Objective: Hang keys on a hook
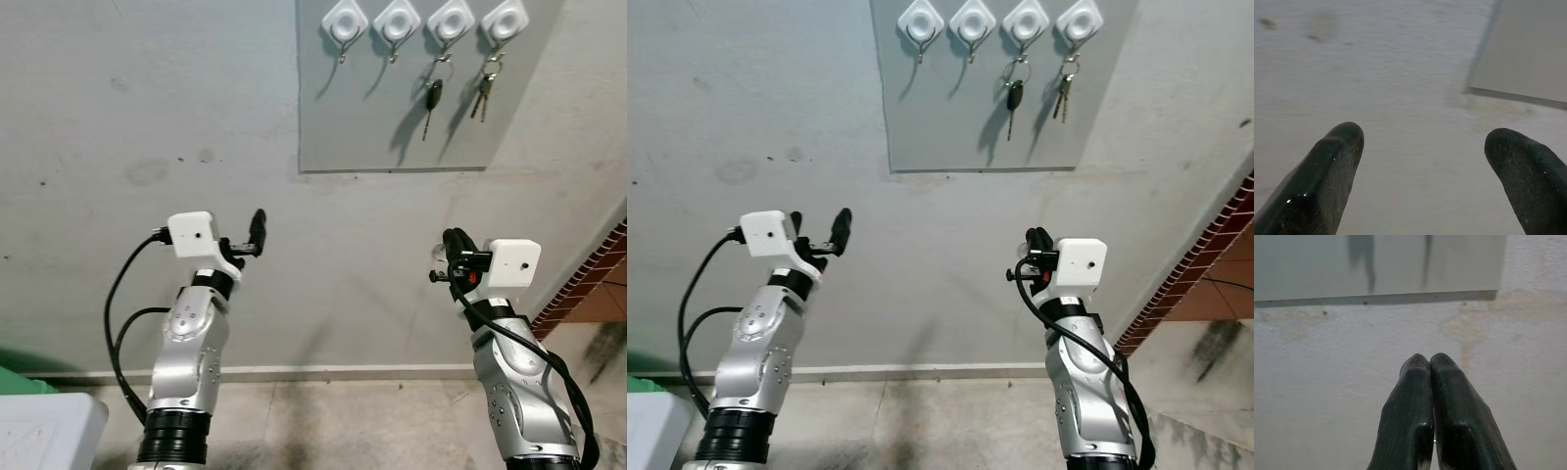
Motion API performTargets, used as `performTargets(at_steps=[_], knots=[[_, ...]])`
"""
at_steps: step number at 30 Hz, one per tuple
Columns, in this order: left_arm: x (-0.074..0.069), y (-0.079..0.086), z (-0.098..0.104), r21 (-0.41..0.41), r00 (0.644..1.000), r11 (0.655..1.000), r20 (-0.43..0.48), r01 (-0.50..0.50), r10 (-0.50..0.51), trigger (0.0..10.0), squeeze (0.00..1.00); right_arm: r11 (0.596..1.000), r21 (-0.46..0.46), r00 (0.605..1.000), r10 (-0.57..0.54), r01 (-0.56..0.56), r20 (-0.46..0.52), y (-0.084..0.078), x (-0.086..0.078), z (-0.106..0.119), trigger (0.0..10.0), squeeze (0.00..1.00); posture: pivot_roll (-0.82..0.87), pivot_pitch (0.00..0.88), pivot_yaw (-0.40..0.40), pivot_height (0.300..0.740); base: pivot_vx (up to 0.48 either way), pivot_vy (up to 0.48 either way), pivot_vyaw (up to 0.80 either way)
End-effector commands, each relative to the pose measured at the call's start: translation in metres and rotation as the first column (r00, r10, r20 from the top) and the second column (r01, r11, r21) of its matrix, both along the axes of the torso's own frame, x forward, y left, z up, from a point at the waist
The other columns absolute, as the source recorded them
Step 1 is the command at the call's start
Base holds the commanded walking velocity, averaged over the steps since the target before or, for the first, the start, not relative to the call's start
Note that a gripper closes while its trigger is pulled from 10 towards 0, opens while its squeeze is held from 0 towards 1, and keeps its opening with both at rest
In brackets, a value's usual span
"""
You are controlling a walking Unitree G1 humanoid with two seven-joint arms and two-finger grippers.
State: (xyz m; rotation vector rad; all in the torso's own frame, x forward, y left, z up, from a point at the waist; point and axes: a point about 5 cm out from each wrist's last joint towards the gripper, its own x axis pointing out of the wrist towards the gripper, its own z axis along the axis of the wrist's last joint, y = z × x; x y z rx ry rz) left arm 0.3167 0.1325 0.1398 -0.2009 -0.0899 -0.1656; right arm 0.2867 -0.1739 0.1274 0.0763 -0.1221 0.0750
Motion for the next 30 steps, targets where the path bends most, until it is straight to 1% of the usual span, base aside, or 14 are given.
performTargets(at_steps=[1,5,12,15,16,19,20,21,22,23,24,26,28,30], knots=[[0.000,-0.002,0.005,0.015,1.000,1.000,0.015,0.023,-0.023,10.0,0.00,1.000,-0.014,1.000,0.011,-0.011,0.020,0.002,0.000,0.005,10.0,0.00,-0.07,0.069,0.036,0.721,0.000,0.000,0.00],[0.002,-0.010,0.011,0.054,0.997,0.996,0.033,0.072,-0.073,10.0,0.00,0.999,-0.030,0.999,0.036,-0.035,0.036,0.005,0.003,0.009,10.0,0.00,-0.06,0.079,0.040,0.721,0.000,0.000,0.00],[0.004,-0.011,0.014,0.057,0.995,0.995,0.039,0.086,-0.088,10.0,0.00,0.999,-0.035,0.998,0.042,-0.040,0.044,0.004,0.004,0.012,10.0,0.00,-0.06,0.086,0.044,0.721,0.000,0.000,0.00],[0.003,-0.014,0.015,0.051,0.994,0.994,0.044,0.102,-0.104,10.0,0.00,0.997,-0.051,0.996,0.068,-0.066,0.052,0.006,0.005,0.014,10.0,0.00,-0.07,0.086,0.045,0.721,0.000,0.000,0.00],[0.002,-0.017,0.017,0.056,0.990,0.990,0.048,0.128,-0.131,10.0,0.00,0.995,-0.060,0.994,0.089,-0.085,0.063,0.009,0.005,0.017,10.0,0.00,-0.06,0.088,0.045,0.721,0.000,0.000,0.00],[0.001,-0.033,0.030,0.122,0.968,0.968,0.098,0.218,-0.231,10.0,0.00,0.983,-0.077,0.977,0.174,-0.165,0.123,0.019,0.014,0.033,10.0,0.00,-0.06,0.094,0.046,0.721,0.000,0.000,0.00],[0.001,-0.033,0.030,0.122,0.968,0.968,0.098,0.218,-0.231,10.0,0.00,0.983,-0.077,0.977,0.174,-0.165,0.123,0.019,0.014,0.033,10.0,0.00,-0.06,0.094,0.046,0.721,0.000,0.000,0.00],[0.002,-0.038,0.035,0.124,0.960,0.961,0.108,0.246,-0.260,10.0,0.00,0.980,-0.083,0.971,0.190,-0.180,0.143,0.021,0.019,0.040,10.0,0.00,-0.06,0.099,0.048,0.721,0.000,0.000,0.00],[0.004,-0.043,0.042,0.159,0.947,0.949,0.132,0.272,-0.293,10.0,0.00,0.976,-0.088,0.962,0.212,-0.200,0.170,0.024,0.025,0.049,10.0,0.00,-0.06,0.102,0.048,0.721,0.000,0.000,0.00],[0.004,-0.043,0.042,0.159,0.947,0.949,0.132,0.272,-0.293,10.0,0.00,0.976,-0.088,0.962,0.212,-0.200,0.170,0.024,0.025,0.049,10.0,0.00,-0.06,0.102,0.048,0.721,0.000,0.000,0.00],[0.005,-0.046,0.047,0.185,0.937,0.940,0.150,0.286,-0.314,10.0,0.00,0.973,-0.098,0.956,0.225,-0.210,0.188,0.026,0.030,0.056,10.0,0.00,-0.05,0.103,0.048,0.721,0.000,0.000,0.00],[0.007,-0.050,0.055,0.172,0.928,0.936,0.166,0.306,-0.334,10.0,0.00,0.970,-0.105,0.947,0.237,-0.219,0.214,0.027,0.036,0.065,10.0,0.00,-0.05,0.104,0.049,0.721,0.000,0.000,0.00],[0.010,-0.055,0.068,0.179,0.910,0.926,0.197,0.332,-0.364,10.0,0.00,0.968,-0.113,0.936,0.247,-0.225,0.249,0.029,0.046,0.078,10.0,0.00,-0.05,0.108,0.049,0.721,0.000,0.000,0.00],[0.012,-0.057,0.072,0.185,0.904,0.922,0.206,0.340,-0.375,10.0,0.00,0.967,-0.116,0.932,0.252,-0.228,0.262,0.030,0.049,0.083,10.0,0.00,-0.05,0.109,0.050,0.721,0.000,0.000,0.00]])
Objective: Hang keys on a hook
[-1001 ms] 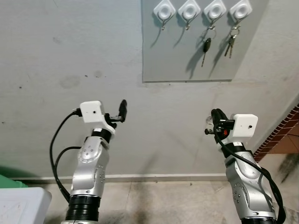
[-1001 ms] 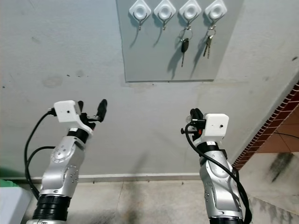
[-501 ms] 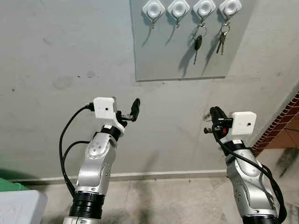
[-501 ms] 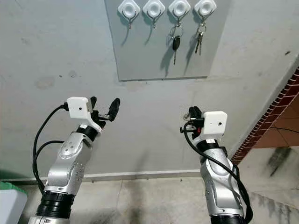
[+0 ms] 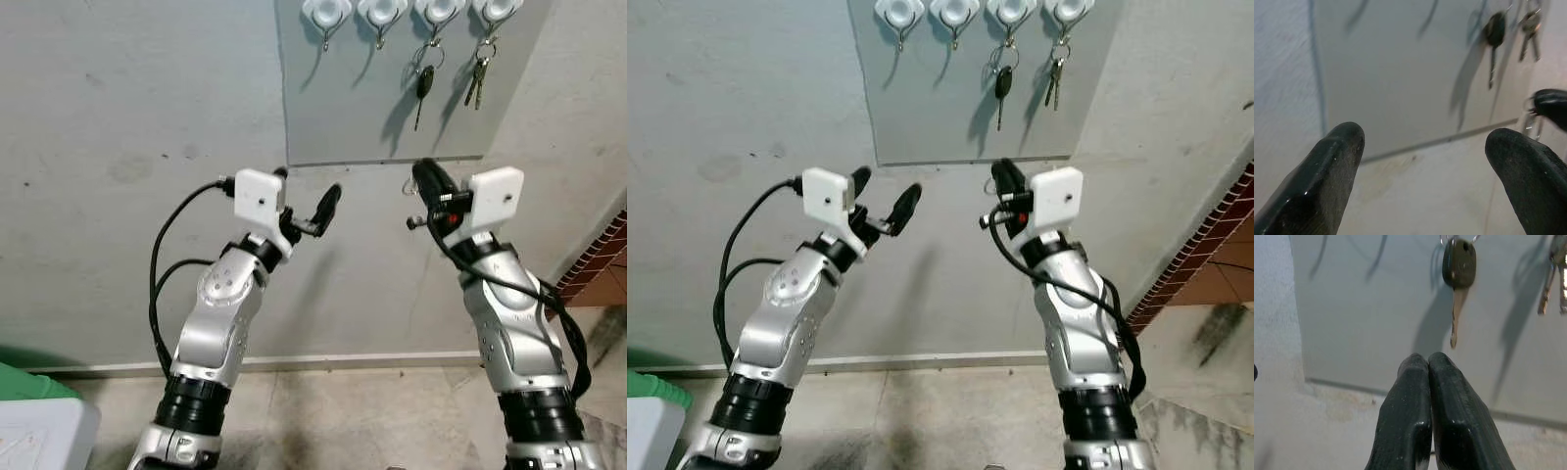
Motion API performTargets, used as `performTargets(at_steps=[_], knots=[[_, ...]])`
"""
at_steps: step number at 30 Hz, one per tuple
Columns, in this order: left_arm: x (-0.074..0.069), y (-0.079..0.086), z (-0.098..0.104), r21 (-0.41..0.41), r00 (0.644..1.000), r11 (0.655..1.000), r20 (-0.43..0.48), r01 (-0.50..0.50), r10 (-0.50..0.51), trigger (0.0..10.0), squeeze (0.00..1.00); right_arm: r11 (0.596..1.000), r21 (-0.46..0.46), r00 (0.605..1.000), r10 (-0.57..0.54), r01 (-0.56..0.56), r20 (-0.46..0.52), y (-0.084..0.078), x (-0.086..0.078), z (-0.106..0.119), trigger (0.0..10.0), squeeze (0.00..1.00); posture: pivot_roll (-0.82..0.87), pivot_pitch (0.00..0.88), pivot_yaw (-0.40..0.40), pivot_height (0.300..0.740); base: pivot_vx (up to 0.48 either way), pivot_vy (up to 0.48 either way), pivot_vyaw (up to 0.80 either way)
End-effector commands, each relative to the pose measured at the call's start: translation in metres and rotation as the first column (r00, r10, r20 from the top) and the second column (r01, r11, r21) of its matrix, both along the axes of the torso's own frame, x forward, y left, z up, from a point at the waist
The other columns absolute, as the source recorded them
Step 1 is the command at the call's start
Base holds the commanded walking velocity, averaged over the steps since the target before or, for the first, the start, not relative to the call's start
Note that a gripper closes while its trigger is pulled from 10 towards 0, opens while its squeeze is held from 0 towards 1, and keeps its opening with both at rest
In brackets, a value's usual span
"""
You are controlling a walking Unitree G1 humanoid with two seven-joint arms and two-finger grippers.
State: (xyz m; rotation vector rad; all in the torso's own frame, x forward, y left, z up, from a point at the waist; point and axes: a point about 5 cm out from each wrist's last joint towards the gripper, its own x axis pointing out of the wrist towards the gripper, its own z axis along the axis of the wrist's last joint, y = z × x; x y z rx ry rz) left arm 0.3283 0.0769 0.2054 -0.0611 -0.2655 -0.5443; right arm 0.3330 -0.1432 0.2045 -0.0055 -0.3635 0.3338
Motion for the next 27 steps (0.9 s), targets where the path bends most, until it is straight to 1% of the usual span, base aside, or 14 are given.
performTargets(at_steps=[1,4,8,9,12,15,19,27], knots=[[0.001,-0.002,0.008,0.013,0.999,1.000,0.024,0.024,-0.025,10.0,0.00,1.000,0.004,0.999,0.004,-0.005,0.031,-0.001,0.005,0.008,10.0,0.00,-0.05,0.109,0.050,0.721,0.000,0.000,0.00],[0.005,-0.007,0.018,0.022,0.997,0.998,0.052,0.055,-0.056,10.0,0.00,1.000,0.014,0.997,0.022,-0.023,0.068,0.002,0.014,0.022,10.0,0.00,-0.05,0.111,0.050,0.721,0.000,0.000,0.00],[0.006,-0.009,0.023,0.028,0.995,0.997,0.067,0.069,-0.071,10.0,0.00,0.998,0.019,0.994,0.053,-0.055,0.094,0.005,0.018,0.031,10.0,0.00,-0.05,0.111,0.050,0.721,0.000,0.000,0.00],[0.006,-0.010,0.025,0.032,0.994,0.997,0.072,0.075,-0.077,10.0,0.00,0.996,0.030,0.992,0.080,-0.083,0.099,0.008,0.021,0.035,10.0,0.00,-0.04,0.111,0.051,0.721,0.000,0.000,0.00],[0.007,-0.011,0.028,0.026,0.993,0.996,0.075,0.086,-0.088,10.0,0.00,0.992,0.016,0.985,0.125,-0.127,0.117,0.013,0.023,0.042,10.0,0.00,-0.04,0.111,0.052,0.721,0.000,0.000,0.00],[0.008,-0.011,0.030,0.037,0.992,0.995,0.082,0.091,-0.094,10.0,0.00,0.985,0.020,0.977,0.170,-0.174,0.128,0.017,0.025,0.048,10.0,0.00,-0.04,0.110,0.052,0.721,0.000,0.000,0.00],[0.011,-0.012,0.035,0.039,0.990,0.994,0.092,0.100,-0.103,10.0,0.00,0.978,0.038,0.966,0.195,-0.204,0.169,0.022,0.031,0.061,10.0,0.00,-0.04,0.109,0.055,0.721,0.000,0.000,0.00],[0.013,-0.014,0.039,0.051,0.988,0.992,0.102,0.113,-0.118,10.0,0.00,0.973,0.056,0.955,0.207,-0.223,0.211,0.025,0.037,0.076,10.0,0.00,-0.04,0.108,0.058,0.721,0.000,0.000,0.00]])
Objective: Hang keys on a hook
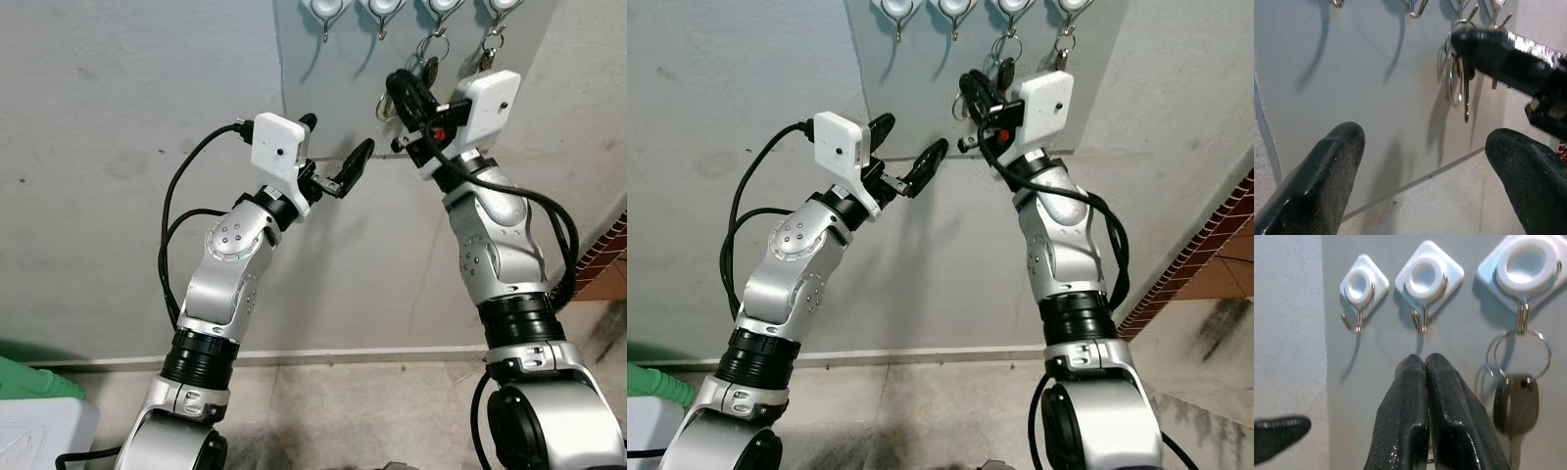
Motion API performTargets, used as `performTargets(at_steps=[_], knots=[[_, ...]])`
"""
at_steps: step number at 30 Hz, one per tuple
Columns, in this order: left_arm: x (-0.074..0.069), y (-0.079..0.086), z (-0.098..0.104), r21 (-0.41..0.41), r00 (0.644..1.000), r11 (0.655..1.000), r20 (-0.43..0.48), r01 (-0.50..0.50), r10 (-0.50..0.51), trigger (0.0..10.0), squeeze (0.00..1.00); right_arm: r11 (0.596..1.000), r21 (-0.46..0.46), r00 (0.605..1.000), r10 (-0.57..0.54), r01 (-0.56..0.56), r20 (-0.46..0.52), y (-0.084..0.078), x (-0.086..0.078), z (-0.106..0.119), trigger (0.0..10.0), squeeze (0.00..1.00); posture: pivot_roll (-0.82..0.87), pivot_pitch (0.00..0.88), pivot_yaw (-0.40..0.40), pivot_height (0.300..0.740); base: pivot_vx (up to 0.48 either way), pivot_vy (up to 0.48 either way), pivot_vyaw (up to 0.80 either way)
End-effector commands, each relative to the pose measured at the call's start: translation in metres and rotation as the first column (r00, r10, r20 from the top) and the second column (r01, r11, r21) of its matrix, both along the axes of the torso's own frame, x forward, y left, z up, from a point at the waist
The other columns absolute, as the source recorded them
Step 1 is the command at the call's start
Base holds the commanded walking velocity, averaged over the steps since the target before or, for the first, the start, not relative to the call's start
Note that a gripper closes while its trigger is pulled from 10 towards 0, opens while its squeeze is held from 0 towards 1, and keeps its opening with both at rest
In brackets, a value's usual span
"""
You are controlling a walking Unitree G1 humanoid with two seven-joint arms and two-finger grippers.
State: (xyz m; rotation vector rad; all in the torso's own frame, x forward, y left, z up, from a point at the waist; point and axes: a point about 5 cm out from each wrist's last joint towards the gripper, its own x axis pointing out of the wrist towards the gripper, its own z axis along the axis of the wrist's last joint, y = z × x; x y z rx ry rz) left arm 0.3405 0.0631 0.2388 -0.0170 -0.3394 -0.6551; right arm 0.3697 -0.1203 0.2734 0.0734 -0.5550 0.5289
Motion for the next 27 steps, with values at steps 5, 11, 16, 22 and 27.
performTargets(at_steps=[5,11,16,22,27], knots=[[-0.001,-0.005,0.007,0.020,0.999,0.999,0.028,0.041,-0.041,10.0,0.00,0.999,0.036,0.997,0.016,-0.018,0.070,0.001,0.002,0.019,10.0,0.00,-0.04,0.112,0.059,0.721,0.000,0.000,0.00],[-0.001,-0.007,0.007,0.022,0.998,0.998,0.026,0.054,-0.055,10.0,0.00,0.997,0.065,0.995,0.023,-0.030,0.101,0.000,0.002,0.026,10.0,0.00,-0.04,0.119,0.060,0.721,0.000,0.000,0.00],[-0.001,-0.009,0.008,0.031,0.997,0.998,0.032,0.062,-0.063,10.0,0.00,0.996,0.079,0.993,0.032,-0.042,0.116,0.002,0.003,0.031,10.0,0.00,-0.04,0.123,0.059,0.721,0.000,0.000,0.00],[-0.001,-0.012,0.010,0.031,0.997,0.997,0.036,0.072,-0.074,10.0,0.00,0.994,0.092,0.991,0.046,-0.058,0.127,0.005,0.008,0.038,10.0,0.00,-0.03,0.133,0.056,0.721,0.000,0.000,0.00],[-0.001,-0.012,0.012,0.032,0.996,0.997,0.041,0.075,-0.077,10.0,0.00,0.993,0.099,0.990,0.055,-0.069,0.132,0.009,0.011,0.043,10.0,0.00,-0.03,0.134,0.054,0.721,0.000,0.000,0.00]])
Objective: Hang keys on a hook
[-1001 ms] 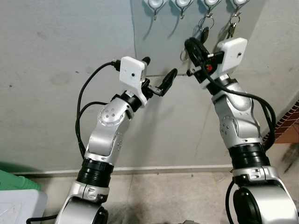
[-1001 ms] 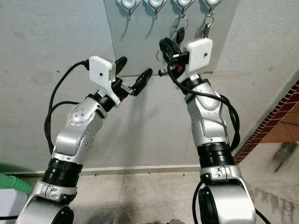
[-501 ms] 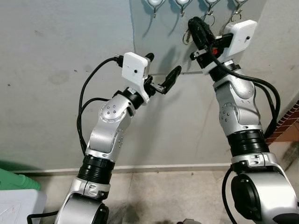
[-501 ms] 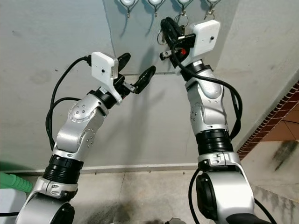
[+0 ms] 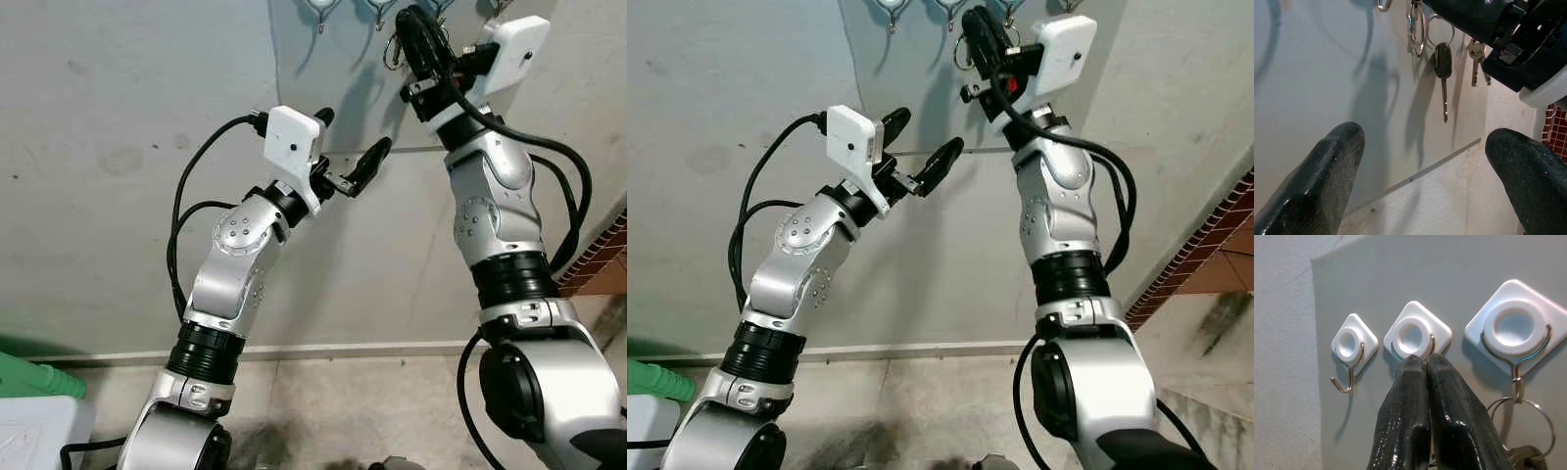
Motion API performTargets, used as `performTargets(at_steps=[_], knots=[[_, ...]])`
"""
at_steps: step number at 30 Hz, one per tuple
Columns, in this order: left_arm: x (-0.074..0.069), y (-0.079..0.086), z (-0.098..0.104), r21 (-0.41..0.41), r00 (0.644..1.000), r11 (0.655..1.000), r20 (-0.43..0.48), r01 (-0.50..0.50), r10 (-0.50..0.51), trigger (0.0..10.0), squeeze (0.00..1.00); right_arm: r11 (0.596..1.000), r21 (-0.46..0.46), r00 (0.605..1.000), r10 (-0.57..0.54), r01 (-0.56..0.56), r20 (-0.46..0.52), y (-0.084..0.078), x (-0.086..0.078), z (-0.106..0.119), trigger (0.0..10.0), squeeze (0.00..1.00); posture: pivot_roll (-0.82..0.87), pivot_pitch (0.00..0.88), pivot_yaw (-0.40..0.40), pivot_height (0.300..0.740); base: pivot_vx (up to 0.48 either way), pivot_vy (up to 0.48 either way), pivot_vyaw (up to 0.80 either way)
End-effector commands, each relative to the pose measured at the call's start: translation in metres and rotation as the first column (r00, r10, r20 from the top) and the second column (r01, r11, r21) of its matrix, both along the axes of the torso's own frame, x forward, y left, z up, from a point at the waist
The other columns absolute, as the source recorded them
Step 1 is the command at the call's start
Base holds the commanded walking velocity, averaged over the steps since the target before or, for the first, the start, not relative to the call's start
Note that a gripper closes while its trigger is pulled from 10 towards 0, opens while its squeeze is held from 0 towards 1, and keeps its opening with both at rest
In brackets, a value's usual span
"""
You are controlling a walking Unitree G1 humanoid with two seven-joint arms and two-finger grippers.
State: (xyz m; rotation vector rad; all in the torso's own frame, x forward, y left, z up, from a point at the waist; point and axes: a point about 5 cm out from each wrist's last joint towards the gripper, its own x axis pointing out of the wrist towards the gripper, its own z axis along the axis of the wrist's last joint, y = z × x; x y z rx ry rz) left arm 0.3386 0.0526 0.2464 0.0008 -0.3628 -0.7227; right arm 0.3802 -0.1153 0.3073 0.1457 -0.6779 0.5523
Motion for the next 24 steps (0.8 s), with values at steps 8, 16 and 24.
performTargets(at_steps=[8,16,24], knots=[[0.001,-0.002,0.005,0.009,1.000,1.000,0.012,0.014,-0.014,10.0,0.00,0.999,0.030,0.998,0.037,-0.038,0.045,0.008,0.003,0.017,10.0,0.00,-0.02,0.137,0.052,0.721,0.000,0.000,0.00],[0.000,-0.004,0.004,0.014,1.000,1.000,0.008,0.023,-0.023,10.0,0.00,0.998,0.052,0.997,0.040,-0.043,0.063,0.010,0.005,0.025,10.0,0.00,-0.02,0.141,0.054,0.721,0.000,0.000,0.00],[-0.001,-0.005,0.004,0.014,1.000,0.999,0.008,0.029,-0.029,10.0,0.00,0.997,0.069,0.997,0.037,-0.042,0.066,0.013,0.007,0.031,10.0,0.00,-0.02,0.143,0.054,0.721,0.000,0.000,0.00]])
